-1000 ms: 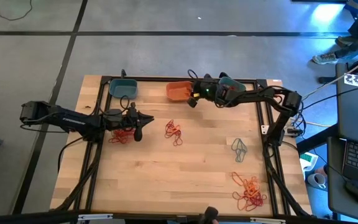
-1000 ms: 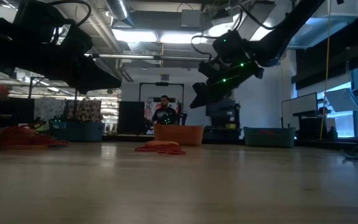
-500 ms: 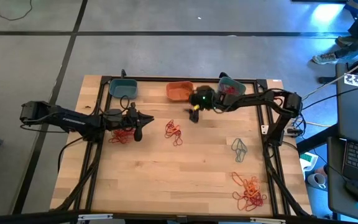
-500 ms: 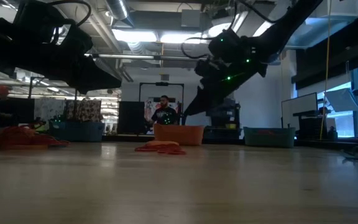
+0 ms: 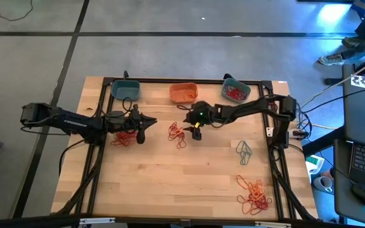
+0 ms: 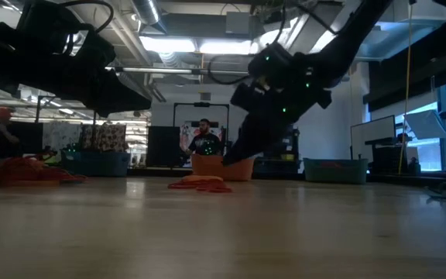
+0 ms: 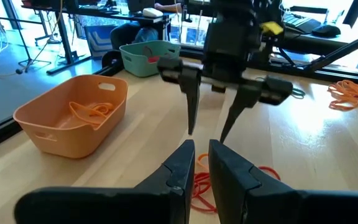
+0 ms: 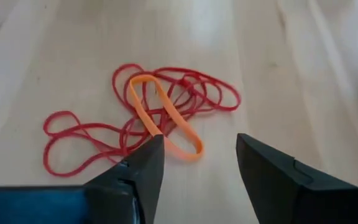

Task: Sort rubber bands into baskets
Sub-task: Put the orange rubber band into the orange bin

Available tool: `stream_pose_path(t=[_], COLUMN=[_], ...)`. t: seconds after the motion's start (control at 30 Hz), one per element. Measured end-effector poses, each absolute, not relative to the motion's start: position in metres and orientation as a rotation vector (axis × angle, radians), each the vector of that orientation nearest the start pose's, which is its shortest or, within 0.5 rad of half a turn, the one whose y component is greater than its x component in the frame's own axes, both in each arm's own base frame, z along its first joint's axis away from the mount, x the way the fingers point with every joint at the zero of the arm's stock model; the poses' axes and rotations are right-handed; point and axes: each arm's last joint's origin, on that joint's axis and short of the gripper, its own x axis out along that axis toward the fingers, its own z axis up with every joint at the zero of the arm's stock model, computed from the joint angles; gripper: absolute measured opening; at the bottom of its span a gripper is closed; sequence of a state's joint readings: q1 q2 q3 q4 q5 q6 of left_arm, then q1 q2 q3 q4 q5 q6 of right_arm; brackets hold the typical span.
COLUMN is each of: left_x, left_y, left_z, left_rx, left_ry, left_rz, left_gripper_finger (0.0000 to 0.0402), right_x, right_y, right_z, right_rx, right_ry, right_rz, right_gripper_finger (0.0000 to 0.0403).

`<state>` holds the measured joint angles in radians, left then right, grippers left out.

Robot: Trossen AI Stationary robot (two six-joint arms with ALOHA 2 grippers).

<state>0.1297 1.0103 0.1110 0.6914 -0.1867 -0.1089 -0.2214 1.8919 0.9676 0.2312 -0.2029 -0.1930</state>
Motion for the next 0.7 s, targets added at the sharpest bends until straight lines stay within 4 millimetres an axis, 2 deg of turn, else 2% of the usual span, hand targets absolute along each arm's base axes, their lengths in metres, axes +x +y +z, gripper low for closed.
stream_pose_path(t=[0.2,0.5,0.7], left_x=[0.171,0.171,0.171], left_y=[0.028,0.028,0.028], left_z=[0.153,0.153,0.153], left_rx=[-0.102,-0.102,-0.102], left_ry=[0.191,0.192,0.192], left_rz=[0.327,0.326,0.326], left_gripper_finger=[0.0045,0.0045,0.0045], right_x=[0.367,0.374,0.375], right_y=[-0.077,-0.078,-0.078], right_z=[0.114,0.098,0.097], right_rx=[-0.049,-0.089,-0.119], right_ry=[0.719,0.664,0.655], right_rz=[0.06,0.066,0.076], right_gripper_finger=[0.0165,0.0115,0.005])
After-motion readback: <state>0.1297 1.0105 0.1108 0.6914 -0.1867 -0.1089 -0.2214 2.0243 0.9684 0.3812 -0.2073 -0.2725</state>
